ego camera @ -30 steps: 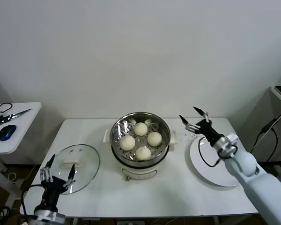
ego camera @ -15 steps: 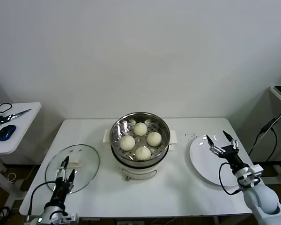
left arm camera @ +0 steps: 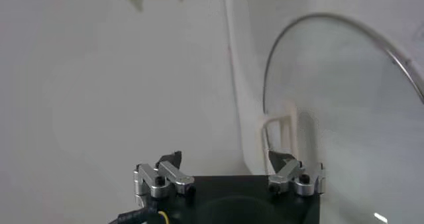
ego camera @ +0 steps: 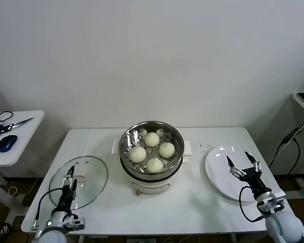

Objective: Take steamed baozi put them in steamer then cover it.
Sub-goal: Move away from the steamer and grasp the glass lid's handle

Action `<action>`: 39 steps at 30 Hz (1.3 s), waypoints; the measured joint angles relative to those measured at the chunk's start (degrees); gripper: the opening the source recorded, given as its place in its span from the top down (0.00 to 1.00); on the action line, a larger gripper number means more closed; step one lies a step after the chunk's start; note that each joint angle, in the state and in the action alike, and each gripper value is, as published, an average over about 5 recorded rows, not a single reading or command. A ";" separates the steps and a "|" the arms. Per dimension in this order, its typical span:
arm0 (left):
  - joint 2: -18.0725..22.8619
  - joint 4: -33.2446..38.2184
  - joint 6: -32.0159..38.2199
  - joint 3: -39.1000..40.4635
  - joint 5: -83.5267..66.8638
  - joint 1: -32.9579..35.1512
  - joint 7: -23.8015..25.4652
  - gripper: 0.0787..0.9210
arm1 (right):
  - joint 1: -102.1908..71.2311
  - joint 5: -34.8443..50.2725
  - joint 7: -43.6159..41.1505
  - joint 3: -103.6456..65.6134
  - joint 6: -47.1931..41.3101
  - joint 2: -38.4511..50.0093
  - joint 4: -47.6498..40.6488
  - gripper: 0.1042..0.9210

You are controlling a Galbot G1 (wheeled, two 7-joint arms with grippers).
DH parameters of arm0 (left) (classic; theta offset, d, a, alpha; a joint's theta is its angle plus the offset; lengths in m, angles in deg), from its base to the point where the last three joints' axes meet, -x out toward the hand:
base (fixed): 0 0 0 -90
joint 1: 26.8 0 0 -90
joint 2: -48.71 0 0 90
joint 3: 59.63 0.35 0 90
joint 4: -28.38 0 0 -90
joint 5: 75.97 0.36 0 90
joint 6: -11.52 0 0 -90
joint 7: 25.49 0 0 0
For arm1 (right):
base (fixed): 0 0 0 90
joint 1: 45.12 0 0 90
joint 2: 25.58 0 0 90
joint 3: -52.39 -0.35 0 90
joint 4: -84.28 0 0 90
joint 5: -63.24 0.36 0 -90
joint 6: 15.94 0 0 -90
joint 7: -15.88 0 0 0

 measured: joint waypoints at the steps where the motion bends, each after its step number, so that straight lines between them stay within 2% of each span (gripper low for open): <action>1: 0.02 -0.89 -0.04 0.01 0.23 -0.63 -0.15 0.12 | -0.07 -0.24 -0.06 -0.16 0.00 -0.13 -0.02 0.12; 8: 0.13 -5.49 -0.56 0.34 0.92 -4.28 -1.34 0.12 | -0.63 -1.72 -0.56 -1.15 0.33 -0.68 -0.45 0.12; 21: -0.43 -9.42 -1.39 1.37 -1.16 -8.31 -3.03 0.13 | -1.09 -4.08 -1.58 -1.77 1.34 -1.96 -1.71 0.12; 24: -0.52 -9.90 -1.21 1.65 -1.78 -8.83 -3.07 0.20 | -1.09 -4.65 -1.80 -1.78 1.54 -2.25 -2.06 0.12; 39: -0.39 -12.07 -0.35 1.72 -4.01 -9.62 -2.99 0.73 | 0.04 -6.71 -2.20 -1.71 2.01 -3.83 -3.22 0.12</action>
